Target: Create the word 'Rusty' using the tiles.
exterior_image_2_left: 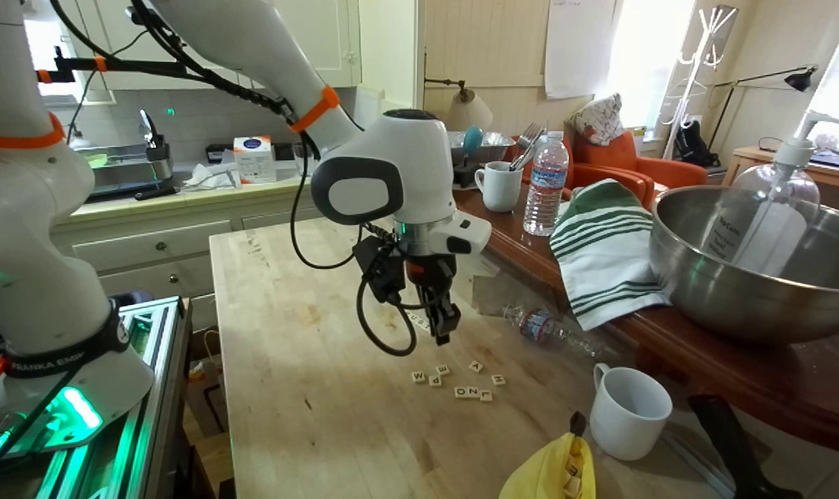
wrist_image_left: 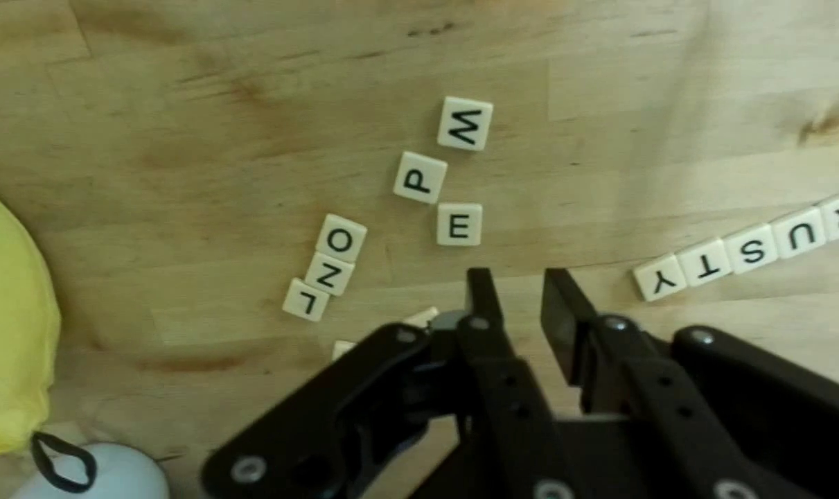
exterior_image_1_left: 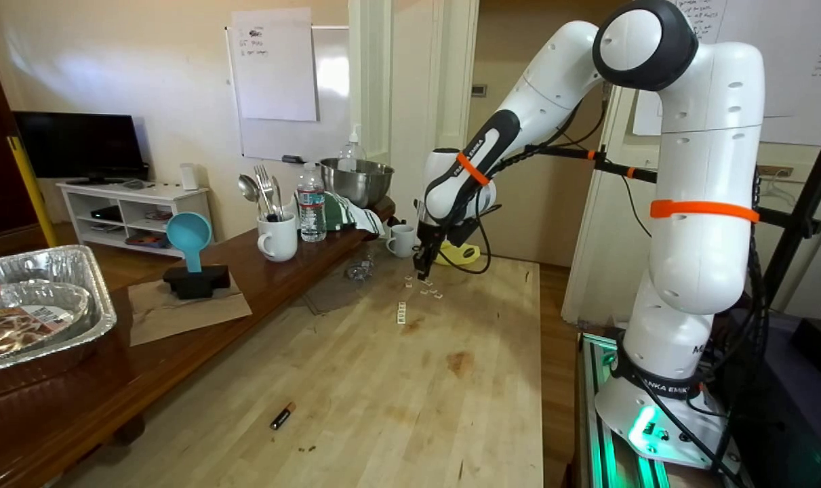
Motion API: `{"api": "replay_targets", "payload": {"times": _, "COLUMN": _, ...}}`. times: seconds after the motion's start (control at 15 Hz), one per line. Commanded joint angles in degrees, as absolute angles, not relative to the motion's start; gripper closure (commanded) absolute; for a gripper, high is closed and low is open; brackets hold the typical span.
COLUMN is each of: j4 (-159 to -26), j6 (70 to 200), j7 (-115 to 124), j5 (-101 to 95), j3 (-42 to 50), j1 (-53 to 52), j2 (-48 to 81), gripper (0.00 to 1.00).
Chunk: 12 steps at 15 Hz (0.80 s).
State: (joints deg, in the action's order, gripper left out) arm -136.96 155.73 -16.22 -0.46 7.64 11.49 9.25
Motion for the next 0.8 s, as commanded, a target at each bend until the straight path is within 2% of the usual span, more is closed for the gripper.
{"api": "replay_targets", "payload": {"times": 0.0, "j4": -138.7, "j6": 153.7, "j7": -26.5, "j5": 4.7, "j3": 4.0, "j1": 12.2, "j2": 7.3, "gripper": 0.45}}
{"api": "replay_targets", "payload": {"times": 0.4, "j4": -138.1, "j6": 150.0, "j7": -38.0, "j5": 10.1, "j3": 0.6, "j1": 11.6, "j2": 8.1, "gripper": 0.01}}
{"api": "replay_targets", "payload": {"times": 0.73, "j4": -138.9, "j6": 149.7, "j7": -41.0, "j5": 9.4, "j3": 0.4, "j1": 10.9, "j2": 8.0, "gripper": 0.00}}
